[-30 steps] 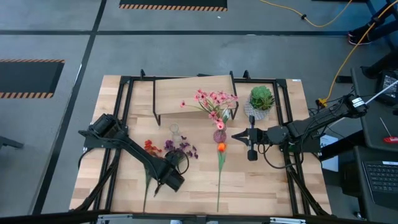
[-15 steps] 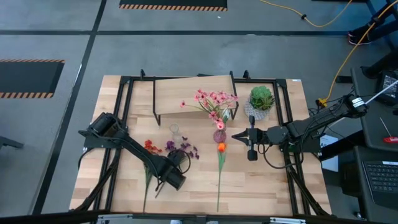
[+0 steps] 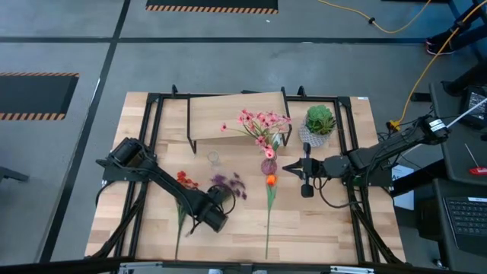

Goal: Pick and place flowers into a vace then onto a shelf
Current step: Put the purple flowers into the transparent vase

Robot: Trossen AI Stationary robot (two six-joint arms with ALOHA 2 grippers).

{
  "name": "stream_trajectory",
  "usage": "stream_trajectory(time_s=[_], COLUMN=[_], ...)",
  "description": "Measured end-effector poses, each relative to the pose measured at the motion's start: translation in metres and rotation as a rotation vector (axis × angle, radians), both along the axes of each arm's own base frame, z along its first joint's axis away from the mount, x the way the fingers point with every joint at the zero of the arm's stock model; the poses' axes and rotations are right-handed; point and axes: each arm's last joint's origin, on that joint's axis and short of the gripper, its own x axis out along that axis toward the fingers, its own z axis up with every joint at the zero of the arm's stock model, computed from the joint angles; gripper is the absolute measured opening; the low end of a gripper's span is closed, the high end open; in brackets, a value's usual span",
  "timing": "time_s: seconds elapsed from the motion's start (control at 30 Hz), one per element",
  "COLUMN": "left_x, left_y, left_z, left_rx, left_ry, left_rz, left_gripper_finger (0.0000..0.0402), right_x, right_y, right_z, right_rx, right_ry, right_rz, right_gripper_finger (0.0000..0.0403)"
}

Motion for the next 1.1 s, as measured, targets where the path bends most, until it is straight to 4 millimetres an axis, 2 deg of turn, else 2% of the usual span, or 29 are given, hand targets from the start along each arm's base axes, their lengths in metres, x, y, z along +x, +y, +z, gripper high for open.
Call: stream_trajectory(time_s=[0.23, 0.53, 0.73, 0.9, 1.1], left_x=[0.006, -0.001, 0.005, 0.002, -0.008], left_y=[-0.005, -0.006, -0.013, -0.015, -0.017], left_z=[0.010, 0.025, 0.038, 0.063, 0.103], left_rx=[-0.009, 0.033, 0.024, 0.093, 0.236], left_ry=[0.014, 0.132, 0.090, -0.028, -0.249], left_rz=[-0.101, -0.150, -0.250, -0.324, -0.434], left_gripper_finger=[0.0014, 0.0030, 0.0015, 0.0018, 0.0012], right_x=[0.001, 0.001, 0.001, 0.001, 0.001], right_y=[0.000, 0.000, 0.000, 0.000, 0.002], right_z=[0.002, 0.002, 0.002, 0.002, 0.002], right_rx=[0.004, 0.004, 0.003, 0.005, 0.025], right_ry=[-0.018, -0.017, -0.016, -0.017, -0.019], right_rz=[0.001, 0.001, 0.001, 0.001, 0.045], right_gripper_finger=[0.0013, 0.0013, 0.0013, 0.0013, 0.0013])
